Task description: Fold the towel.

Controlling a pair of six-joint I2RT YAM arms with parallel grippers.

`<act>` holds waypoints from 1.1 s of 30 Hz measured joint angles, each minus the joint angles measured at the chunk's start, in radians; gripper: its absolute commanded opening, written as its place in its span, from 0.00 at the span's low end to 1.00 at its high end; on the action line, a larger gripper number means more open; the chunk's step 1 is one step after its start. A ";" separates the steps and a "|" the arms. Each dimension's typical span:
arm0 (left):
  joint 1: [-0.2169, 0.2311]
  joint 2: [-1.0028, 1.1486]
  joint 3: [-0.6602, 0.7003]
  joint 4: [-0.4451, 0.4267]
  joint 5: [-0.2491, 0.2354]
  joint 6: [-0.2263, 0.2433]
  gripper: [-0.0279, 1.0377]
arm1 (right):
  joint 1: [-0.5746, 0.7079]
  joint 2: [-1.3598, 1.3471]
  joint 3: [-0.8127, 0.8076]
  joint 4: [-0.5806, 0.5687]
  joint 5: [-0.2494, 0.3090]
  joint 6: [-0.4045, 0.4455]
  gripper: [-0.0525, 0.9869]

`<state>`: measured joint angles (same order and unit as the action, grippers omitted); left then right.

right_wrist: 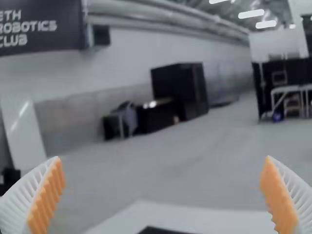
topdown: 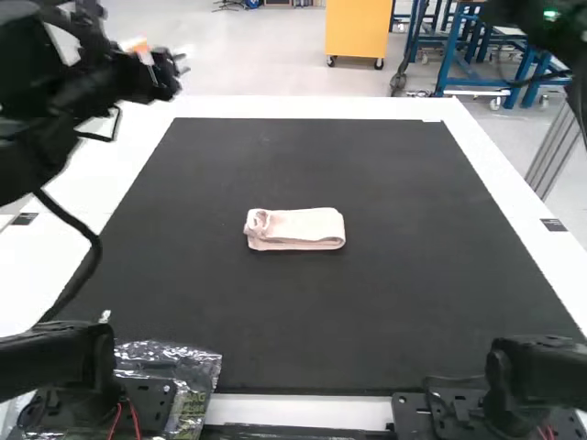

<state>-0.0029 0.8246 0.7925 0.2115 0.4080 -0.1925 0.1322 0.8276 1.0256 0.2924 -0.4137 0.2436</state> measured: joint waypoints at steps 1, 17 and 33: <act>0.000 -0.041 -0.004 -0.009 -0.006 0.000 0.94 | -0.017 -0.060 -0.018 -0.017 0.008 0.000 0.93; 0.000 -0.700 -0.200 -0.132 -0.146 -0.004 0.94 | -0.161 -0.815 -0.216 -0.075 0.222 -0.036 0.93; 0.000 -0.824 -0.509 -0.019 -0.229 0.177 0.94 | -0.149 -0.817 -0.892 0.145 0.465 -0.254 0.93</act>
<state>-0.0029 0.0010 0.2836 0.1921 0.1787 -0.0154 -0.0166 0.0105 0.1337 0.4370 0.0509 -0.0109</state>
